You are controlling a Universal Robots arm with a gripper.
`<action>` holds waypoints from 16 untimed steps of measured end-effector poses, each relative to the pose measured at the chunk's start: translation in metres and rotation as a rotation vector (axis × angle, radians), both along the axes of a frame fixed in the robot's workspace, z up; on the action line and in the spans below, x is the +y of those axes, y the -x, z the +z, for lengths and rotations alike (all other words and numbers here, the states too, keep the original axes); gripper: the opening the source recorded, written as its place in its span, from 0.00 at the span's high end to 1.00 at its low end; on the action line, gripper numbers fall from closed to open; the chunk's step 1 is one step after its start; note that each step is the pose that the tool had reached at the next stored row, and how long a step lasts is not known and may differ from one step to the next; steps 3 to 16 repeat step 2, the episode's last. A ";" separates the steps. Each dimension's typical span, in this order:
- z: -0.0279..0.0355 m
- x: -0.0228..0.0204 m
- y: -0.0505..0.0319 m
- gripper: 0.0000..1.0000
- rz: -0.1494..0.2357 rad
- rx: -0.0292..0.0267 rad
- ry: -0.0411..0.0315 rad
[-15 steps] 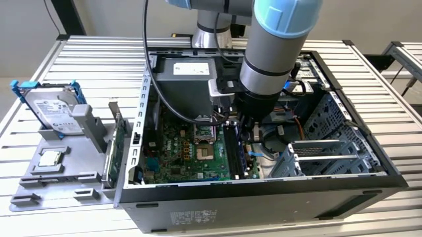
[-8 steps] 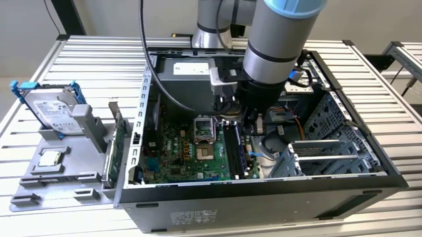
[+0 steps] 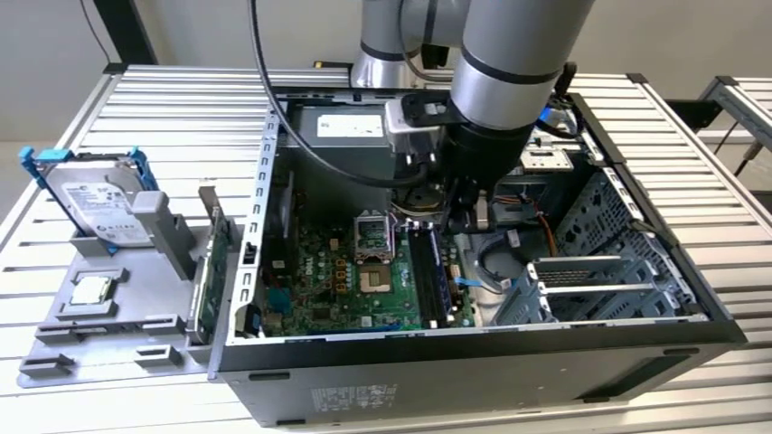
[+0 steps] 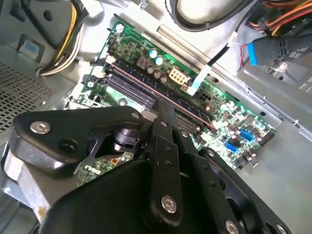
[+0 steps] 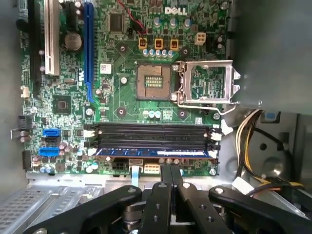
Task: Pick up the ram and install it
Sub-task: 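Press down the ram until it locks into place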
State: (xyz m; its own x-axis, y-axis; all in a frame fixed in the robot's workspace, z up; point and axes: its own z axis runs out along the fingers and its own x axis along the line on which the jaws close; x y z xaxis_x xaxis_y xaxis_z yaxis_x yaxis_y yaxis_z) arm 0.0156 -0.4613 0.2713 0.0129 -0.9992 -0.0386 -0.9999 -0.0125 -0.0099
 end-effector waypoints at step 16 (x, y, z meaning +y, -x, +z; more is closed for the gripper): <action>0.0006 0.0000 0.0000 1.00 0.000 0.0001 0.0000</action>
